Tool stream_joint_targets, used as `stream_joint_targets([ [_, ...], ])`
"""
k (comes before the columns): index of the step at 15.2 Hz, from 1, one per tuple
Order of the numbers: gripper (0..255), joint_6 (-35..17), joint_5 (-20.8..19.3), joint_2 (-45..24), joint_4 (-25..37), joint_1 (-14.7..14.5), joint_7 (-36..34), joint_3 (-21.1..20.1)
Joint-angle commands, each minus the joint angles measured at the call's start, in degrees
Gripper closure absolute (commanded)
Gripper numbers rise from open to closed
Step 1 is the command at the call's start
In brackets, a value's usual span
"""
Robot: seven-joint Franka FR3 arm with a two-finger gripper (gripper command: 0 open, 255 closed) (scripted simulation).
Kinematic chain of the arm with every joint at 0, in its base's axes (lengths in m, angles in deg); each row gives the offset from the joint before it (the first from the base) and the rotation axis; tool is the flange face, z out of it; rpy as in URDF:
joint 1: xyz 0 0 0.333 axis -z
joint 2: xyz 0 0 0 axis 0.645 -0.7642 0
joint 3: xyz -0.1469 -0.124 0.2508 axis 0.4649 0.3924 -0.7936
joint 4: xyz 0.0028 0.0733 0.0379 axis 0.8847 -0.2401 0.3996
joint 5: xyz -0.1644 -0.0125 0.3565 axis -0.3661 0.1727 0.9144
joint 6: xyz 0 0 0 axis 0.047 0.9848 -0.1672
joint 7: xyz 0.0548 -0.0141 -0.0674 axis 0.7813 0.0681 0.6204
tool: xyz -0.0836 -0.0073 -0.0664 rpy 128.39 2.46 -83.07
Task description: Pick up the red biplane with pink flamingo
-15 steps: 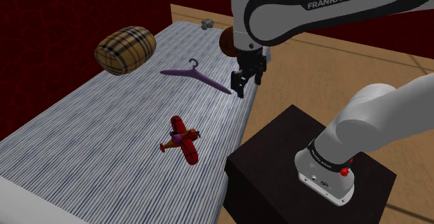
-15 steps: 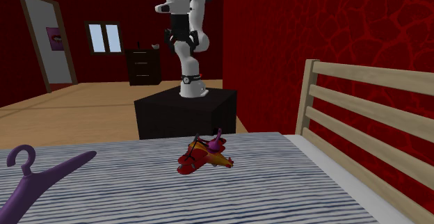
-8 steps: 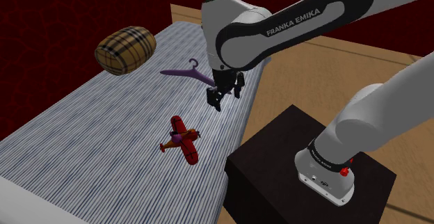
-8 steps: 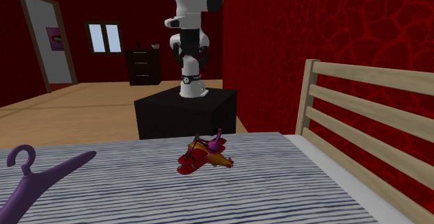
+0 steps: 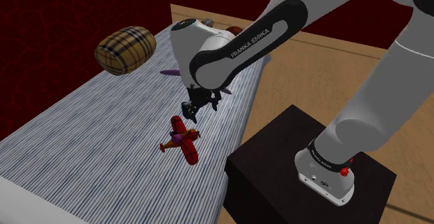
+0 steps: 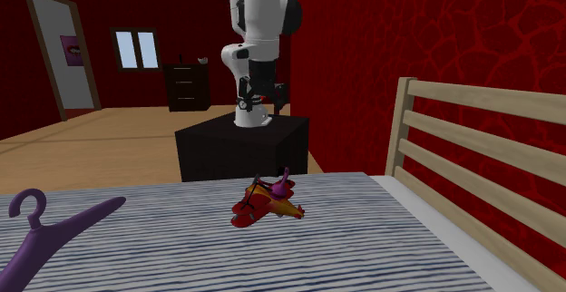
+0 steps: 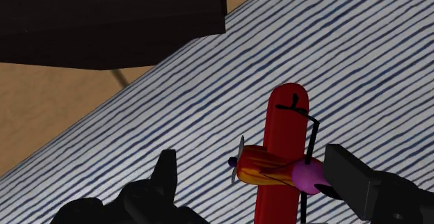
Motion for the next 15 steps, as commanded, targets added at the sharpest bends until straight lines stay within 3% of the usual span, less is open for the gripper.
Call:
stream_joint_targets([
  [1, 0, -1.3, -4.0, -6.1, 3.9, -1.1, -4.7, 0.0],
  [6, 0, -2.4, -11.4, -18.6, 13.6, -6.1, -13.5, 2.7],
  [11, 0, -1.6, -16.1, -30.3, 25.3, -11.7, -19.1, 6.2],
  [15, 0, -3.0, -17.0, -32.6, 26.2, -12.6, -19.8, 7.1],
])
